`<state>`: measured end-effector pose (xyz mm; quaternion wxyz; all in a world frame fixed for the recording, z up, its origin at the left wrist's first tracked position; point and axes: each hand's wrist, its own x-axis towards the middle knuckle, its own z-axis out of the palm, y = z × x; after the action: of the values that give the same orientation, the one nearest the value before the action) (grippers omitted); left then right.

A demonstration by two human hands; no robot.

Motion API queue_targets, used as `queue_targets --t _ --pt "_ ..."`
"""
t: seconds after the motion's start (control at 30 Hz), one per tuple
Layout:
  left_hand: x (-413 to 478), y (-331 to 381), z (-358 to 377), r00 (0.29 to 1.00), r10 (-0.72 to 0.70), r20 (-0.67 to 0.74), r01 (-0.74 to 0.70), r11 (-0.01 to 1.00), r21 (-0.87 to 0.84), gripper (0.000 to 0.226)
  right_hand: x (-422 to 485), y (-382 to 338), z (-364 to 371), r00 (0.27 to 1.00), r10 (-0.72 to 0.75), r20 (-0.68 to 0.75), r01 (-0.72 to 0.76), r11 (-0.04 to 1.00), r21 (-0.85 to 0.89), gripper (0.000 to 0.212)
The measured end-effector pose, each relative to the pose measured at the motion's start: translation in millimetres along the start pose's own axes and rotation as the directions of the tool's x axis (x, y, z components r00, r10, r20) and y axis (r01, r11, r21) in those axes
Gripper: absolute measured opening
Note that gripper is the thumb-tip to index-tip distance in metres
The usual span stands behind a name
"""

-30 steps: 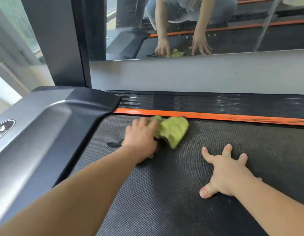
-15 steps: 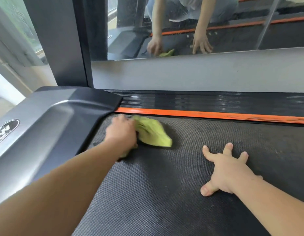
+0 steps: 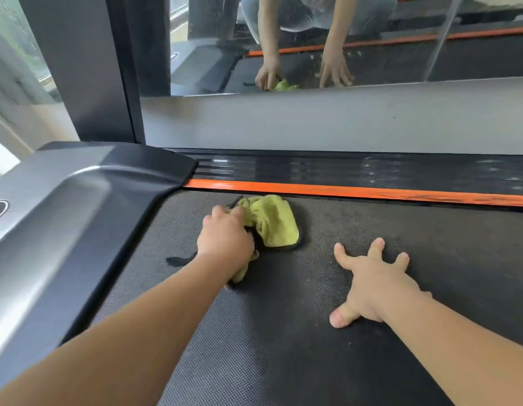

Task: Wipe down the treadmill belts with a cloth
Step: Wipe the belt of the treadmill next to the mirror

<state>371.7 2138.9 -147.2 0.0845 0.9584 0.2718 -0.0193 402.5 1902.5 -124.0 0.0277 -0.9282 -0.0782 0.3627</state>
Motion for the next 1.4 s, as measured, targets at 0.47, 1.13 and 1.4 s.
queue_targets --t 0.47,1.13,1.4 --pt "5 -12 -5 0.997 -0.078 0.026 0.078 0.997 0.001 0.046 5 3 2 1.000 -0.008 -0.003 0.008 1.000 -0.005 0.138" --pt "-139 25 14 0.944 0.214 0.249 -0.189 0.974 -0.121 0.054 -20 19 26 0.971 -0.080 -0.224 0.102 0.991 0.089 0.129" --pt "-159 31 -11 0.817 0.496 0.293 -0.526 0.850 0.028 0.082 -103 80 65 0.971 -0.192 -0.141 0.197 0.980 0.022 0.107"
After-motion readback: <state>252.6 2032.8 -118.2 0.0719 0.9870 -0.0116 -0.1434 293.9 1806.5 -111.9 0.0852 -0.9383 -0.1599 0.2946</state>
